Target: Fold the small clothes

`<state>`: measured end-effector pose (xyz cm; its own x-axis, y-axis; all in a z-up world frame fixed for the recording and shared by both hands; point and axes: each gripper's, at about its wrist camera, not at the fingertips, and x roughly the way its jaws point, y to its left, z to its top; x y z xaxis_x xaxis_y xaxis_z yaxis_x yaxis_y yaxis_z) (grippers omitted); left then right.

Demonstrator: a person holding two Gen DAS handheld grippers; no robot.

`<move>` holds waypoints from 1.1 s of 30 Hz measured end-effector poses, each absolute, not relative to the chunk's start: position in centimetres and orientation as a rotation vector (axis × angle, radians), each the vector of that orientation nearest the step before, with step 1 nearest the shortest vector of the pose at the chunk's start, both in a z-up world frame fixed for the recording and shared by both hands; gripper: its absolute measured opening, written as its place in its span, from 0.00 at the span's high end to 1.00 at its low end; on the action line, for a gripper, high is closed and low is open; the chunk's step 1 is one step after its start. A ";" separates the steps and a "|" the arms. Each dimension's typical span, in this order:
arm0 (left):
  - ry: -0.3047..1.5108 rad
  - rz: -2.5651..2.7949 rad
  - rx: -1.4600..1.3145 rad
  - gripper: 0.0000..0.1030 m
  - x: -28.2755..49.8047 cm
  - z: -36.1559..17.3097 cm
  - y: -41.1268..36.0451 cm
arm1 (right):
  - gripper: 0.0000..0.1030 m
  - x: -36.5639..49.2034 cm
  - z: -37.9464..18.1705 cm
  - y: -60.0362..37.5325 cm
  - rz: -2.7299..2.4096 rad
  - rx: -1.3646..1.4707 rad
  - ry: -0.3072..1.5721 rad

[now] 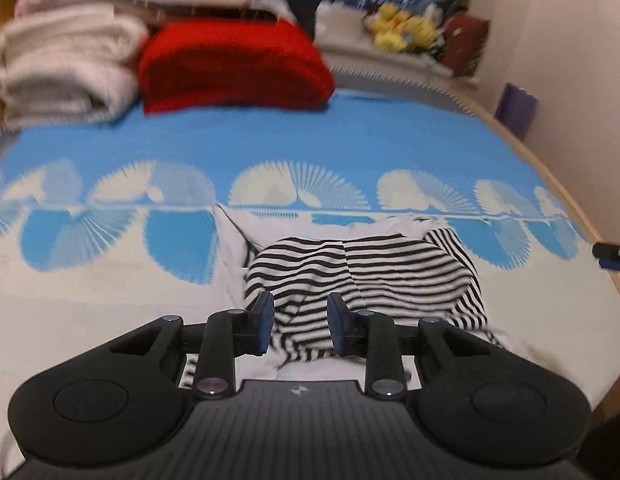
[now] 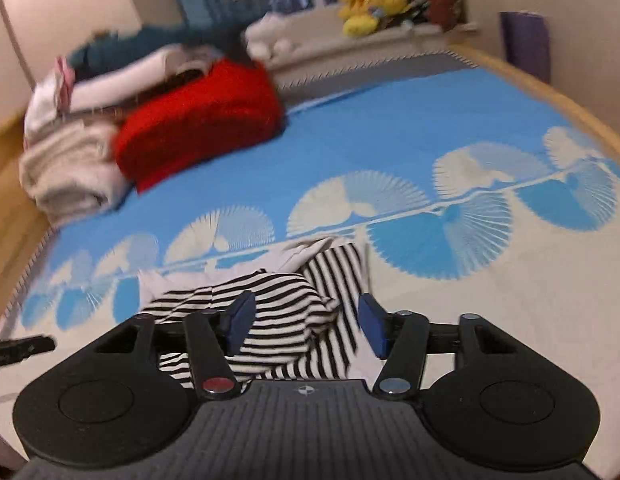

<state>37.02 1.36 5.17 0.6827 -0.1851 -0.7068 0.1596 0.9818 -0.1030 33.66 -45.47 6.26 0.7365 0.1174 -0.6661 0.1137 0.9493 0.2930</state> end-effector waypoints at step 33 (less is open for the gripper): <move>1.190 0.158 -0.337 0.24 26.2 -10.8 7.8 | 0.39 23.1 -11.4 -47.5 -0.133 0.444 1.094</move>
